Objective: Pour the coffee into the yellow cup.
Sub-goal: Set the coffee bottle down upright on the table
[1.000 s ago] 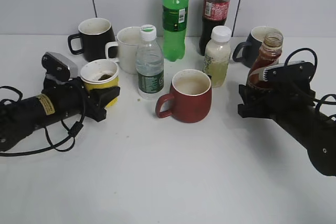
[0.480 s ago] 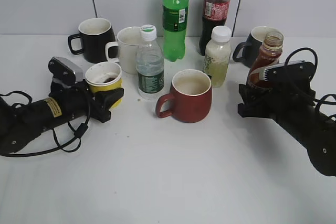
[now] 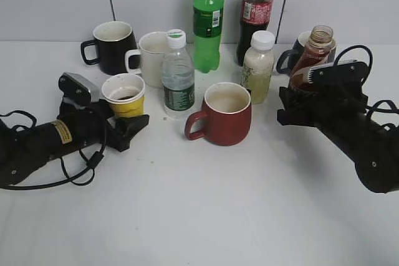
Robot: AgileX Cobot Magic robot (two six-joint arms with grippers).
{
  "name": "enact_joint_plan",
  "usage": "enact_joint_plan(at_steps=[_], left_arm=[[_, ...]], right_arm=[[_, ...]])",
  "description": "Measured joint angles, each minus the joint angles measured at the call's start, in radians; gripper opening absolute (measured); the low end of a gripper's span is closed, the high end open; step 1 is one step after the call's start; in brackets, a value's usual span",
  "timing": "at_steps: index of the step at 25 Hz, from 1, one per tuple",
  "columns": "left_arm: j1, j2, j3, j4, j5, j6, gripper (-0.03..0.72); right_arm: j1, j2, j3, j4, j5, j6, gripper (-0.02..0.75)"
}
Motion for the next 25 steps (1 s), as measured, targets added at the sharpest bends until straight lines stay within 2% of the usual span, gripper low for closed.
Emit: enact_joint_plan(at_steps=[16, 20, 25], left_arm=[[0.0, -0.102, 0.141, -0.073, 0.005, 0.0, 0.559], [0.0, -0.153, 0.205, -0.178, 0.005, 0.0, 0.559], [0.0, -0.178, 0.25, -0.191, 0.006, 0.0, 0.559]], right_arm=[[0.0, 0.153, -0.049, 0.0, -0.05, 0.08, 0.512], [0.0, 0.153, -0.05, -0.002, -0.05, 0.083, 0.59], [0.0, 0.135, -0.033, 0.009, -0.045, 0.083, 0.619]])
